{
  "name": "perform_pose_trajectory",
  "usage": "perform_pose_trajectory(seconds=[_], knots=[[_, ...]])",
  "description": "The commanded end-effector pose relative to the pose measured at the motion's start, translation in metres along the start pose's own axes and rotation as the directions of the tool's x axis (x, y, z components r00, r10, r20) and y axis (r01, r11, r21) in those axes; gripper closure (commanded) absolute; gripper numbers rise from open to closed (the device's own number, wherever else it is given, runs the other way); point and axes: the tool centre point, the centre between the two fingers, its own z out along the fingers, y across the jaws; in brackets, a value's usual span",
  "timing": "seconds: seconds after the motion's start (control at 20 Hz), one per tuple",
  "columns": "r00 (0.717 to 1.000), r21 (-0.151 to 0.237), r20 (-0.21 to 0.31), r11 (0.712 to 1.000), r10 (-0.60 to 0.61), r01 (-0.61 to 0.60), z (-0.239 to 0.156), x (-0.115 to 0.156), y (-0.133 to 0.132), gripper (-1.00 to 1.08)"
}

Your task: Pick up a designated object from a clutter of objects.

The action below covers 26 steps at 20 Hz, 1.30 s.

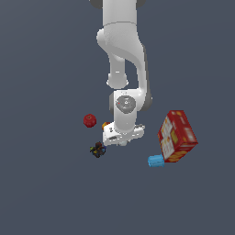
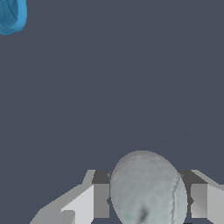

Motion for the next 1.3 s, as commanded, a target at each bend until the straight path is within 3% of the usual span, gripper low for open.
perform_pose_trajectory(seconds=[0.0, 0.45, 1.25], knots=[[1.0, 0.0, -0.001, 1.0, 0.0, 0.0, -0.011, 0.0, -0.002, 1.08], [1.0, -0.001, -0.001, 1.0, -0.001, 0.001, -0.079, -0.002, -0.017, 1.08], [1.0, 0.0, -0.001, 1.0, -0.002, 0.002, -0.253, -0.004, -0.054, 1.08]])
